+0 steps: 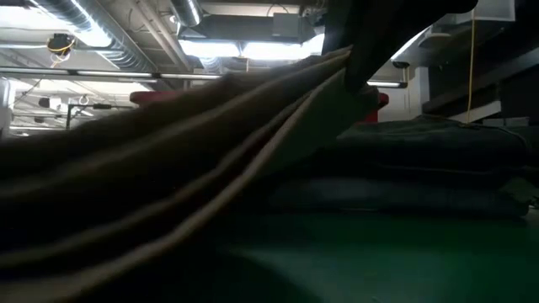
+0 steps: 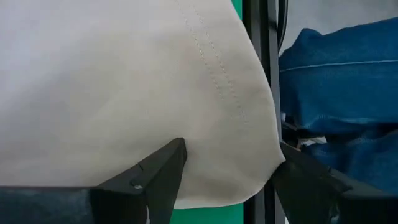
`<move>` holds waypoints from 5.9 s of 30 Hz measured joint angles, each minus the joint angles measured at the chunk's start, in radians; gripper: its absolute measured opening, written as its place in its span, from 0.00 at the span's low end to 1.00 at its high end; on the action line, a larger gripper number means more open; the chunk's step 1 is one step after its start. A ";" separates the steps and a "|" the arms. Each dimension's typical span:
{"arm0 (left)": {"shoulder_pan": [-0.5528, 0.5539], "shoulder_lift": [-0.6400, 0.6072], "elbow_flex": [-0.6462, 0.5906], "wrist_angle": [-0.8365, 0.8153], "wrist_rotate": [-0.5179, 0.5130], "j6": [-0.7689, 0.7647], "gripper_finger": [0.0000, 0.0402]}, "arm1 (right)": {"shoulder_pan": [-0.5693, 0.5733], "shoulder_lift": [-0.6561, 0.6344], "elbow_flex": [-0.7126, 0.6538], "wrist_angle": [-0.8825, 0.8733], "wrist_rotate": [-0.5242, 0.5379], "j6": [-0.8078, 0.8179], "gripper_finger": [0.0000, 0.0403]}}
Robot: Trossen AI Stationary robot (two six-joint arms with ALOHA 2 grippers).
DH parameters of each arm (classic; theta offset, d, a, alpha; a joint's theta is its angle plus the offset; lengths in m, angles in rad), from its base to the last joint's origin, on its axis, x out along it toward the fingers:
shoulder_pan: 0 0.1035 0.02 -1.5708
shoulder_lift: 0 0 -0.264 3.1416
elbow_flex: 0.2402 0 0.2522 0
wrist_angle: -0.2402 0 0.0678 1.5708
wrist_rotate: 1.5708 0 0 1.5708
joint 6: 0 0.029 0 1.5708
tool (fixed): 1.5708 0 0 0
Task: Fold Laundry from Bin
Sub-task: Fold the gray shorts
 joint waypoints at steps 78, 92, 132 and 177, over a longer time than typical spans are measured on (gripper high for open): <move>-0.028 -0.081 -0.006 0.117 -0.063 0.284 0.57 | -0.028 0.001 0.030 0.062 0.026 0.059 0.05; -0.040 0.032 0.000 0.027 -0.108 0.279 0.57 | -0.028 0.001 0.030 0.059 0.026 0.059 0.05; -0.122 -0.145 -0.008 0.367 0.004 -0.009 0.02 | 0.064 0.000 0.263 -0.159 -0.157 0.058 0.05; -0.274 -0.421 -0.006 -0.929 -0.414 -1.062 0.02 | -0.609 0.127 0.531 -0.063 -0.360 0.063 0.05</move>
